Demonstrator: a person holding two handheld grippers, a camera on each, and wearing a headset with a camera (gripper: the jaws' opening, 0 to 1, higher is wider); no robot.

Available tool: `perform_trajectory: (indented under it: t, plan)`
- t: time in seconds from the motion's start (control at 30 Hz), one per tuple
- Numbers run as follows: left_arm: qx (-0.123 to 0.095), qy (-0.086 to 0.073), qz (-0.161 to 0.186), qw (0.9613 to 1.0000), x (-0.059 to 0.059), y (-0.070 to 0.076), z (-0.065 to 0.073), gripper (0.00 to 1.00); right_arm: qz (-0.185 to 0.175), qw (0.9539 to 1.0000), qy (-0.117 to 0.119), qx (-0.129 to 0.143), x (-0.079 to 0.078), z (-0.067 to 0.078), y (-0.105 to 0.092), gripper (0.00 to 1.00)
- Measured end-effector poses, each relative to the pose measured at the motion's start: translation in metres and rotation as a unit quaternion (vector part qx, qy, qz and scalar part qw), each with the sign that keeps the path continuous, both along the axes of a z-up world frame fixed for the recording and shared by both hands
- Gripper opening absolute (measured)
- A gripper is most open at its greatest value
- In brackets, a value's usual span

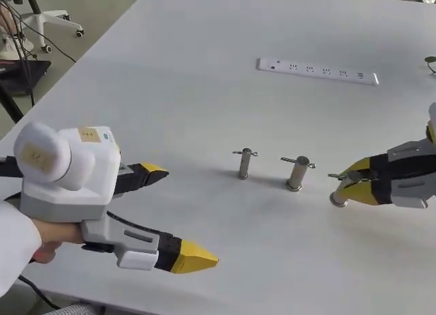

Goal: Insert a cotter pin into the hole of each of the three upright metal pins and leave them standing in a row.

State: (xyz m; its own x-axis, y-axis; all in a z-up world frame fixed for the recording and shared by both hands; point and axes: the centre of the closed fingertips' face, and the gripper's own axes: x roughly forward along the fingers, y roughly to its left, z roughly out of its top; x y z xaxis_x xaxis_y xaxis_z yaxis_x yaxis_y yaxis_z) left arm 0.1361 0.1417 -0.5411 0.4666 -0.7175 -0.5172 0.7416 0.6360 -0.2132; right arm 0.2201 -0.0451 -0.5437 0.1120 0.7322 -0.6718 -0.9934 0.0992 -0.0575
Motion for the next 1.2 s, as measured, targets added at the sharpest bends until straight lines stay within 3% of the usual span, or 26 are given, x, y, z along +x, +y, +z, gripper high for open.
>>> perform_trajectory:
  t: [0.47, 0.83, 1.03, 1.2]
  plan:
    - [-0.001, 0.007, 0.028, 0.9996, -0.002, 0.002, 0.004, 0.99, -0.009, 0.9998, 0.018, 0.008, 0.018, -0.024, -0.010, 0.08]
    - [-0.003, 0.017, 0.038, 0.9991, -0.003, -0.001, 0.001, 0.99, -0.004, 0.9997, 0.019, 0.014, 0.024, -0.028, -0.012, 0.08]
    - [-0.015, 0.014, 0.032, 0.9993, -0.005, -0.007, 0.003, 0.99, 0.009, 0.9997, 0.016, 0.016, 0.021, -0.025, -0.006, 0.08]
    - [-0.015, 0.025, 0.030, 0.9991, -0.009, -0.008, 0.000, 0.99, 0.008, 0.9994, 0.023, 0.023, 0.020, -0.023, -0.004, 0.09]
